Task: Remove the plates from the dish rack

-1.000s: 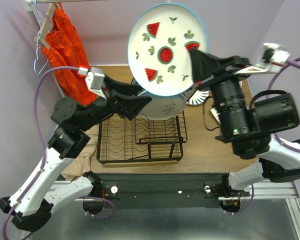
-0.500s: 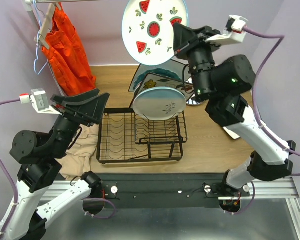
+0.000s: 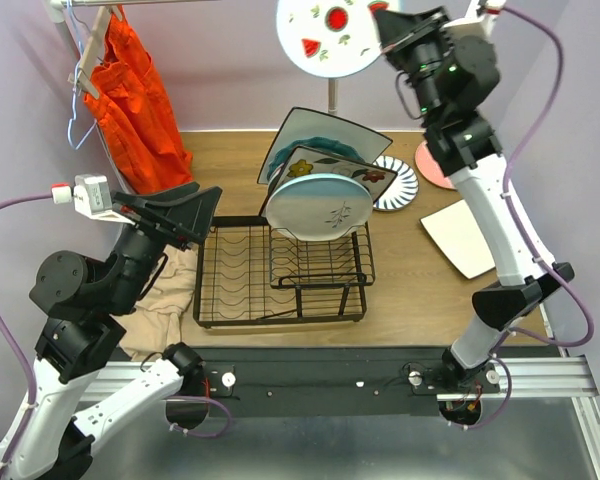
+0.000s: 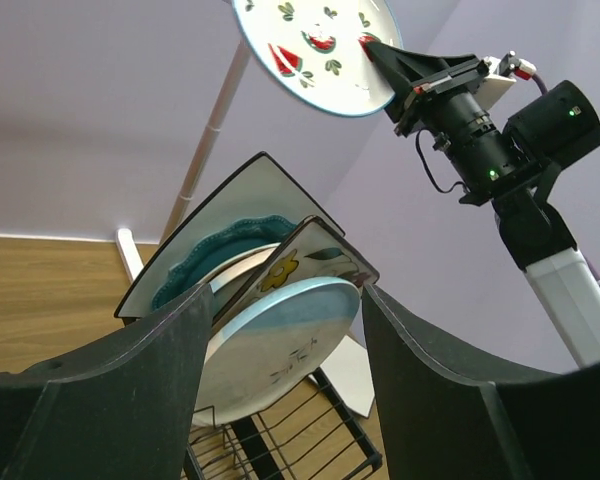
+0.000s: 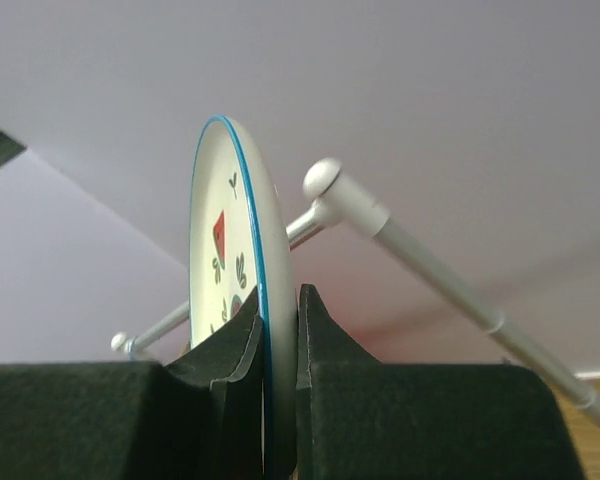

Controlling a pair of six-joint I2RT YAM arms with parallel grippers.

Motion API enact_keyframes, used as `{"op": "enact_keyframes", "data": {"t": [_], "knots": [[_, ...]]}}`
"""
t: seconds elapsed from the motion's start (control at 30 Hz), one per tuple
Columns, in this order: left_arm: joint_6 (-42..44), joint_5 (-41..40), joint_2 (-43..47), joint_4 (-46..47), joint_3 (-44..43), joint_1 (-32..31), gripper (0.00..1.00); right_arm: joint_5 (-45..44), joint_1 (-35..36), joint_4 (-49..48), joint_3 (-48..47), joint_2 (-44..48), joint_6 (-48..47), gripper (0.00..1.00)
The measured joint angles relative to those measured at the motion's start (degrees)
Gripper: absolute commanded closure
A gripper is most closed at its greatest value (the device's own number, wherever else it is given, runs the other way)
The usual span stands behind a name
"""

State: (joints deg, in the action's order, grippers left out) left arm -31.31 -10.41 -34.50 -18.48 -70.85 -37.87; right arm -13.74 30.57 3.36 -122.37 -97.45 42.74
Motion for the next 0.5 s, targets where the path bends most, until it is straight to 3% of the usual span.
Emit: {"op": "enact_keyframes", "data": {"t": [0.27,0.37,0.5], "knots": [[0.5,0.3,0.1,-0.1,0.0,0.0,0.3,9.7,-19.8,-1.6,6.3,4.9,12.9,0.99],[0.5,0.8,0.1,-0.1,0.0,0.0,0.3,13.6,-30.3,-3.3,11.9,8.0,18.1,0.99],[1.0,1.3,0.1,0.3,0.4,0.0,0.3,14.6,-39.2,-4.8,19.6,10.8,21.0,0.99]]}}
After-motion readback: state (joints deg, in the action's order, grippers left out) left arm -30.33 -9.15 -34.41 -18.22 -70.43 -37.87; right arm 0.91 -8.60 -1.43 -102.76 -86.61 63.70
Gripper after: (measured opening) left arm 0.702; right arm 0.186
